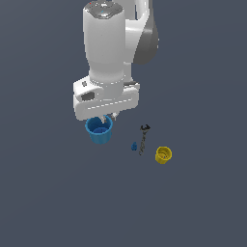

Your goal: Pick up a designated object from a clutter of objects.

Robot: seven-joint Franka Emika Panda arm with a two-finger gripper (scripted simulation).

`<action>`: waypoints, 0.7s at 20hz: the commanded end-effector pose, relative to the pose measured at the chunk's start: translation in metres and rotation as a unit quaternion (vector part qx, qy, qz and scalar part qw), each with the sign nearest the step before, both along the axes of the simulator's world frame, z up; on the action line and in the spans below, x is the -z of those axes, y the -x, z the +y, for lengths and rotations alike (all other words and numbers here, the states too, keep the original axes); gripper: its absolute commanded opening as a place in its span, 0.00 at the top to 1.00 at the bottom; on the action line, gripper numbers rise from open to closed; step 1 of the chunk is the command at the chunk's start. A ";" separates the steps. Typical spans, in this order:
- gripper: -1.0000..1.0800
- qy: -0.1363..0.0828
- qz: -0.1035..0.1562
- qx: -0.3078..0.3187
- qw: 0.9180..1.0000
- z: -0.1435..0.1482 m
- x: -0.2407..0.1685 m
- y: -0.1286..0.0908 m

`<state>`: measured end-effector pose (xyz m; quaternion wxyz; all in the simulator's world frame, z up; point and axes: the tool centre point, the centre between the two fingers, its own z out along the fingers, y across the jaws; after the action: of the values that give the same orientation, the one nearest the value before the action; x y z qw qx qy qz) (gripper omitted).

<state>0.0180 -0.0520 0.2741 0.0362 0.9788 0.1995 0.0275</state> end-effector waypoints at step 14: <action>1.00 0.001 -0.001 0.000 1.000 -0.036 -0.138 -0.032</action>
<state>0.0477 -0.0853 0.4010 0.0369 0.9788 0.1994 0.0274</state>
